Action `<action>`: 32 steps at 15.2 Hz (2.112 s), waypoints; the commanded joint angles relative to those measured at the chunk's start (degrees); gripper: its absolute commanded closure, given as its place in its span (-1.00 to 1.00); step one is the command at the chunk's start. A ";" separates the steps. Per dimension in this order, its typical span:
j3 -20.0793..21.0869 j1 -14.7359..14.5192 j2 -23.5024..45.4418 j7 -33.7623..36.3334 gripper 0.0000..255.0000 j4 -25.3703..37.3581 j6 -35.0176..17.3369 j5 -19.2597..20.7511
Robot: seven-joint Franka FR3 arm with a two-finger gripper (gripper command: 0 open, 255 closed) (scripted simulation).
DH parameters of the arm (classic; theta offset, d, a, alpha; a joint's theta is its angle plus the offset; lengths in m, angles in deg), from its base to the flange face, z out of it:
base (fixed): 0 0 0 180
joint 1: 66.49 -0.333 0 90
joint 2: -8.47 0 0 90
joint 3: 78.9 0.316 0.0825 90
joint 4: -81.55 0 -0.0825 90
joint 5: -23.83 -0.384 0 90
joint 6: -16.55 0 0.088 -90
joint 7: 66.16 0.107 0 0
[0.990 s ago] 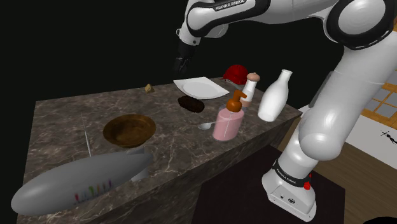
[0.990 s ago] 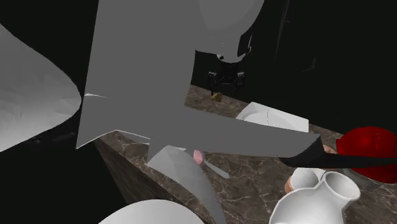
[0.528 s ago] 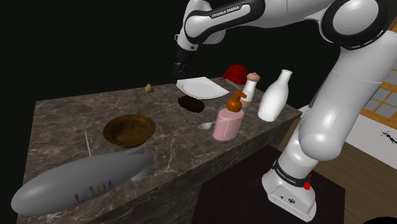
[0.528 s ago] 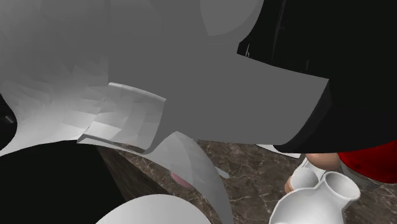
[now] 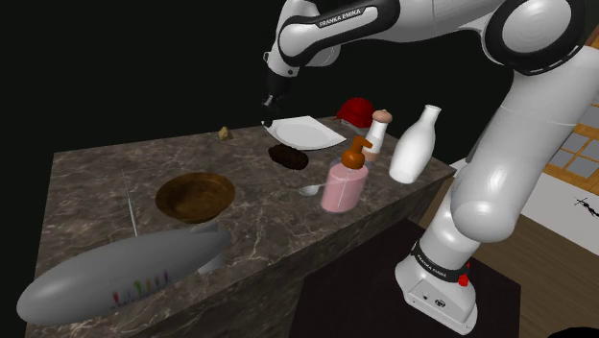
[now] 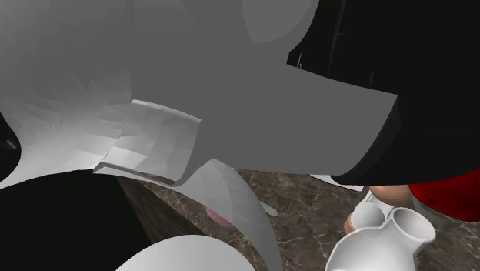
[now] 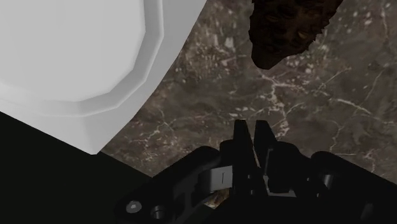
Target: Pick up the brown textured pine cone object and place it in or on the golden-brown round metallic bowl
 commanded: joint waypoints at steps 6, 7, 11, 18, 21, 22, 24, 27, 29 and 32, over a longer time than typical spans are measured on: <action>0.00 0.00 0.00 0.00 1.00 0.00 0.00 0.00; 0.00 0.00 0.00 0.00 -1.00 0.00 0.00 0.00; 1.74 -2.28 -1.33 10.19 -1.00 -3.81 4.40 8.57; 2.71 -3.40 -0.64 15.71 -1.00 -7.50 4.71 12.78; 2.56 -3.26 0.48 15.90 -1.00 -9.03 2.06 13.10; 2.56 -3.26 0.47 15.90 -1.00 -9.04 2.06 13.10; 2.56 -3.26 0.48 15.90 -1.00 -9.03 2.06 13.10; 2.56 -3.26 0.48 15.90 -1.00 -9.03 2.06 13.10; 2.56 -3.26 0.48 15.90 -1.00 -9.02 2.07 13.10; 2.56 -3.26 0.49 15.91 1.00 -9.03 2.05 13.10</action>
